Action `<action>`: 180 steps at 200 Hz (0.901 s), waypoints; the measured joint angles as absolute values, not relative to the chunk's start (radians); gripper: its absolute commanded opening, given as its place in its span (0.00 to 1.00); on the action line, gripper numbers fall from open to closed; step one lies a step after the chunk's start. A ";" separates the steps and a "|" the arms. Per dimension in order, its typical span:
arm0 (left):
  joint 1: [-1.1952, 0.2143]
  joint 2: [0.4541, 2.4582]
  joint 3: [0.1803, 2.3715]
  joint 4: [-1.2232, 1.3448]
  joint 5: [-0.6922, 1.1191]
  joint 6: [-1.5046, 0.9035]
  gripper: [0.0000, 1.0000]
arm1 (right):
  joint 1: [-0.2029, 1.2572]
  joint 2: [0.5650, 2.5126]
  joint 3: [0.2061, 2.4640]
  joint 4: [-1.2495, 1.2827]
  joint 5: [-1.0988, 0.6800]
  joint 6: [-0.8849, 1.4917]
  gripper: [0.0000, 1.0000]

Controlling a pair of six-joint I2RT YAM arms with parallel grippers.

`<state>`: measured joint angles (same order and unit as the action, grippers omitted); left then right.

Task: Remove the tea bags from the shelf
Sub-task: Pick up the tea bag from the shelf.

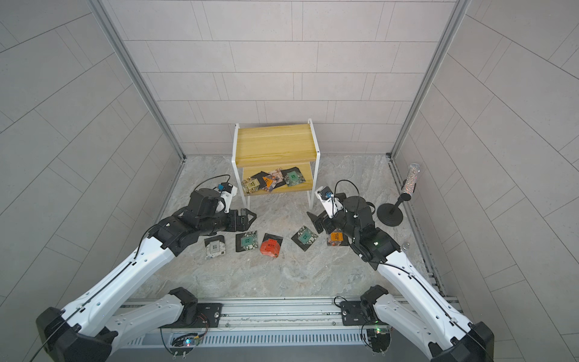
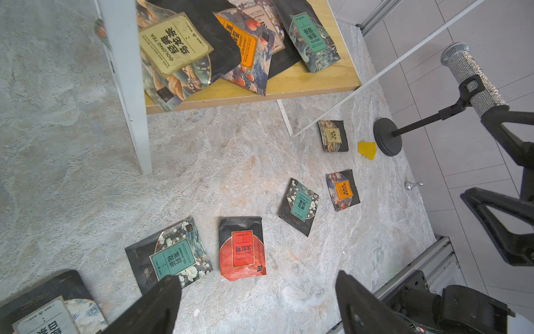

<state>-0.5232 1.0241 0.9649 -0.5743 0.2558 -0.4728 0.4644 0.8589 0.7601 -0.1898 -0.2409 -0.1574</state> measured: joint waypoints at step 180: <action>-0.523 0.997 0.953 -0.575 0.226 -0.483 0.90 | 0.567 1.257 0.808 0.072 -0.230 -0.609 0.96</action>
<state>-0.5228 0.9974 0.9535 -0.5747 0.2256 -0.4828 0.5671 1.2568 0.8078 0.0723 -0.2302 -0.6086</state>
